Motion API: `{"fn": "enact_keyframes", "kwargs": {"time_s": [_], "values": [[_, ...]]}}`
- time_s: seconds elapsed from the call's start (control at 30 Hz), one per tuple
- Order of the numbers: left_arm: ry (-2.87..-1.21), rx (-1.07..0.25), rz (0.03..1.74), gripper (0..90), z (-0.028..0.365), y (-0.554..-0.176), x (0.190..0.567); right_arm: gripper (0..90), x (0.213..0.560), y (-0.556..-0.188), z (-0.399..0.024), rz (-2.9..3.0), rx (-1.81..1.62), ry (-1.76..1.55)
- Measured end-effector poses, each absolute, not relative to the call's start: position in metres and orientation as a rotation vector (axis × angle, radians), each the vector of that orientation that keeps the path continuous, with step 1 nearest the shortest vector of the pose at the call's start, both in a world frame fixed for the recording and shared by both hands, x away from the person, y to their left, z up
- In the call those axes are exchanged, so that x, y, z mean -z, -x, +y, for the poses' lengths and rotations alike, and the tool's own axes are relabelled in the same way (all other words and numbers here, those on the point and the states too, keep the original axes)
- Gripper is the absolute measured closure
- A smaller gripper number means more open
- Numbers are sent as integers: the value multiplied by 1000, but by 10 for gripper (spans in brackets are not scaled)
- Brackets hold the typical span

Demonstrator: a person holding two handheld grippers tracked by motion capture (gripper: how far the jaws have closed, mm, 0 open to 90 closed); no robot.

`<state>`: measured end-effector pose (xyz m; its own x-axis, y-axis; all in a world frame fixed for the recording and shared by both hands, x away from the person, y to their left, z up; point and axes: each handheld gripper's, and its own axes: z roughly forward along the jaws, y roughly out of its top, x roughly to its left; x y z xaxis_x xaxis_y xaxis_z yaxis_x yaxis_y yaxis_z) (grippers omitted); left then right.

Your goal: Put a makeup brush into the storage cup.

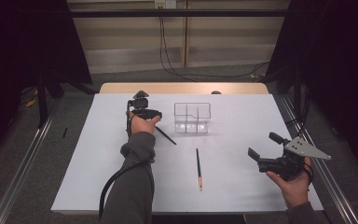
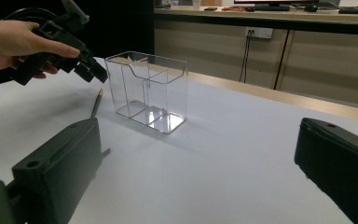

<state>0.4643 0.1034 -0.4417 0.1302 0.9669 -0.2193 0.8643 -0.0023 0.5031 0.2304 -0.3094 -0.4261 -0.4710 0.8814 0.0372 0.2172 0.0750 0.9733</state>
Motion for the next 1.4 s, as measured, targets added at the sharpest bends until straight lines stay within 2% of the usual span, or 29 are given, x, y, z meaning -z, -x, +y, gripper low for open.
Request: {"fn": "enact_keyframes", "kwargs": {"time_s": [0.57,1.03,1.4], "values": [[-1880,-224,1824,460,97,-461,451,1,426,-230,-310,1760,-1434,-1088],[-1810,-126,1907,605,92,-463,454,1,425,-231,-311,1764,-1431,-1079],[-1791,-77,1951,660,86,-465,456,1,426,-231,-311,1762,-1432,-1080]]}}
